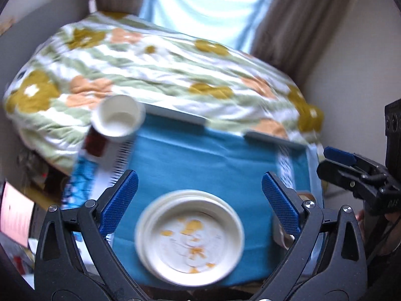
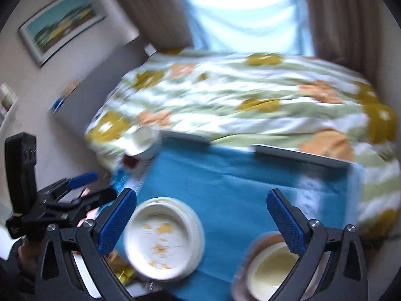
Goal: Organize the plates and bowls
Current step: 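Open the left gripper and withdraw from the nested bowls, then move the left gripper to the plain white bowl rim and close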
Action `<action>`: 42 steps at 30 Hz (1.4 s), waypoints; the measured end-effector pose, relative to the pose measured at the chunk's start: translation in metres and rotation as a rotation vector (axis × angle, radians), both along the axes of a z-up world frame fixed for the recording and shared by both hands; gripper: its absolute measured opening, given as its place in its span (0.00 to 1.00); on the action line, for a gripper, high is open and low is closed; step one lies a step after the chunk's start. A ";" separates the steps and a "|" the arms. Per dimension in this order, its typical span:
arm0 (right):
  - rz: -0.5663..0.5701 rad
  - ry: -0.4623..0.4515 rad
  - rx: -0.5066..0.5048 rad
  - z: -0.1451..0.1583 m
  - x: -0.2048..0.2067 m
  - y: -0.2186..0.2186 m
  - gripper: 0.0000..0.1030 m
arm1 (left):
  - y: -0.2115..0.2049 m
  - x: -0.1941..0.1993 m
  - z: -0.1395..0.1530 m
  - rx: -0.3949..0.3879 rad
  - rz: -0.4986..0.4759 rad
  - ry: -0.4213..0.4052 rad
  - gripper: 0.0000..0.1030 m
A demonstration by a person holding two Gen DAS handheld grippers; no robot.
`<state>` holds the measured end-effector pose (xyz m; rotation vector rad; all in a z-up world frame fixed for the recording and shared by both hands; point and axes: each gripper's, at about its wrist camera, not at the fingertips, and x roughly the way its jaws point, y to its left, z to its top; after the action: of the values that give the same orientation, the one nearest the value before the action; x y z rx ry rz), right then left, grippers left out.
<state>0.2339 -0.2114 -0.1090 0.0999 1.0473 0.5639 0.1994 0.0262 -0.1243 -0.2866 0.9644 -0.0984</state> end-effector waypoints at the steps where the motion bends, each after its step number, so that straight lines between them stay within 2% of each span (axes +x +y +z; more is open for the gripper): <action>1: 0.034 -0.018 -0.020 0.004 0.008 0.020 1.00 | 0.022 0.004 -0.001 -0.025 0.034 0.002 0.96; 4: 0.109 -0.047 -0.046 0.007 0.029 0.067 1.00 | 0.067 0.012 -0.009 -0.086 0.109 0.004 0.96; 7: 0.149 -0.021 -0.046 -0.004 0.062 0.110 1.00 | 0.112 0.023 -0.025 -0.154 0.187 0.004 0.96; 9: 0.181 0.018 -0.054 -0.021 0.084 0.138 1.00 | 0.136 0.034 -0.041 -0.191 0.224 0.024 0.96; 14: 0.255 0.142 -0.109 -0.085 0.135 0.204 0.97 | 0.169 0.068 -0.098 -0.284 0.289 0.106 0.93; 15: 0.261 0.168 -0.109 -0.097 0.143 0.213 0.91 | 0.174 0.076 -0.112 -0.304 0.297 0.124 0.91; 19: 0.277 0.255 -0.126 -0.139 0.163 0.236 0.65 | 0.181 0.102 -0.148 -0.360 0.291 0.179 0.67; 21: 0.283 0.279 -0.135 -0.155 0.170 0.246 0.60 | 0.183 0.113 -0.161 -0.374 0.288 0.193 0.58; 23: 0.284 0.304 -0.137 -0.169 0.175 0.252 0.54 | 0.185 0.121 -0.171 -0.374 0.292 0.206 0.46; 25: 0.285 0.318 -0.129 -0.175 0.178 0.253 0.44 | 0.189 0.127 -0.179 -0.373 0.299 0.217 0.40; 27: 0.289 0.323 -0.119 -0.181 0.180 0.256 0.36 | 0.191 0.132 -0.184 -0.367 0.298 0.228 0.27; 29: 0.290 0.325 -0.118 -0.183 0.181 0.258 0.29 | 0.193 0.134 -0.189 -0.346 0.298 0.238 0.20; 31: 0.286 0.333 -0.129 -0.185 0.180 0.258 0.15 | 0.195 0.135 -0.192 -0.356 0.300 0.234 0.20; 32: 0.281 0.337 -0.133 -0.188 0.182 0.258 0.14 | 0.195 0.135 -0.191 -0.351 0.299 0.234 0.20; 42: 0.256 0.303 -0.115 -0.181 0.174 0.251 0.14 | 0.181 0.135 -0.173 -0.238 0.248 0.208 0.20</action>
<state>0.4083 0.0400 -0.2904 -0.0534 1.3965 0.7337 0.3340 0.2072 -0.2976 -0.6430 1.1169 0.0458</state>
